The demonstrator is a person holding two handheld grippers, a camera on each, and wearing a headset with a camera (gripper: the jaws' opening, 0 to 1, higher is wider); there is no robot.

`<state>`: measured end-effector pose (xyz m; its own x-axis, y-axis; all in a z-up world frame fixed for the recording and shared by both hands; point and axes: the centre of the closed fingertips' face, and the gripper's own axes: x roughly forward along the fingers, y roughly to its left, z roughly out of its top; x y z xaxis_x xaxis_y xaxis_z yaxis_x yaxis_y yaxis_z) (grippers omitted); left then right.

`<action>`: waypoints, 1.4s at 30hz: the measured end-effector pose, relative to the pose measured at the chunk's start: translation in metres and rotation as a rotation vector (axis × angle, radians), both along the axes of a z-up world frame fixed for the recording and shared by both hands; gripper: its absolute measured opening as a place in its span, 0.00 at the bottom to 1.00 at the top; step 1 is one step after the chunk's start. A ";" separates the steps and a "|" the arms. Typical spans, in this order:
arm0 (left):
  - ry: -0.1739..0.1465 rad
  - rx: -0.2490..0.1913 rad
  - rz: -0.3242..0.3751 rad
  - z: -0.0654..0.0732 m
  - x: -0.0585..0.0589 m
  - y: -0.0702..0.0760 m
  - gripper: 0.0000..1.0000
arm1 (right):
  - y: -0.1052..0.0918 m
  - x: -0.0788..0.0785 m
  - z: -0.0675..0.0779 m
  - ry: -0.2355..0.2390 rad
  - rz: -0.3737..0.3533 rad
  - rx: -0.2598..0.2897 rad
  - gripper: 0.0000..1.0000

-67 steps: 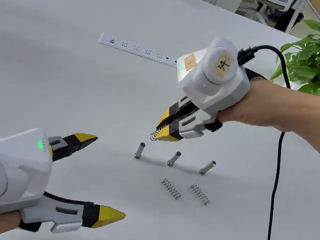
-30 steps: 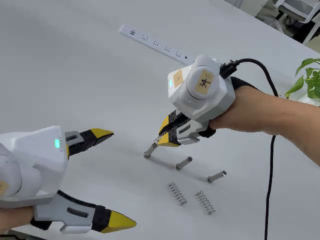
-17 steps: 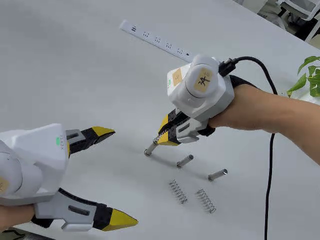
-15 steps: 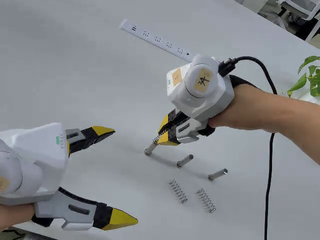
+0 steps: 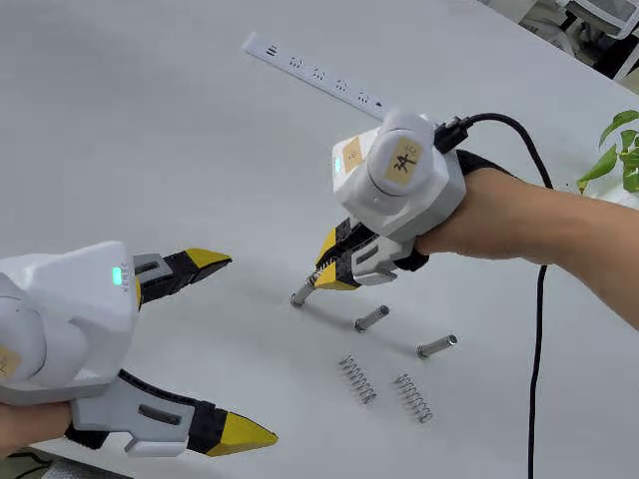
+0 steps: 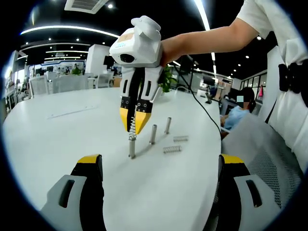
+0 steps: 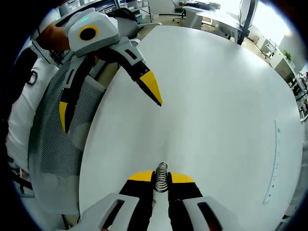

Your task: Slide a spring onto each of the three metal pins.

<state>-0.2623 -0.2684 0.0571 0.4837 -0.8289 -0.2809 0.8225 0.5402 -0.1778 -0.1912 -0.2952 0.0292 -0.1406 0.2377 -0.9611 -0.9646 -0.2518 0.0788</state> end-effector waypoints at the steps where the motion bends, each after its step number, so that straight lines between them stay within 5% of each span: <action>1: 0.001 -0.003 0.001 0.000 0.000 0.000 0.99 | 0.000 0.001 -0.001 0.002 0.003 -0.001 0.07; 42: 0.009 -0.027 0.005 -0.003 0.001 0.001 0.98 | -0.002 -0.002 -0.024 0.000 0.032 -0.040 0.07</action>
<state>-0.2616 -0.2672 0.0546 0.4851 -0.8342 -0.2624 0.8184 0.5388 -0.1999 -0.1929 -0.2968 0.0056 -0.1480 0.1948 -0.9696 -0.9560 -0.2793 0.0898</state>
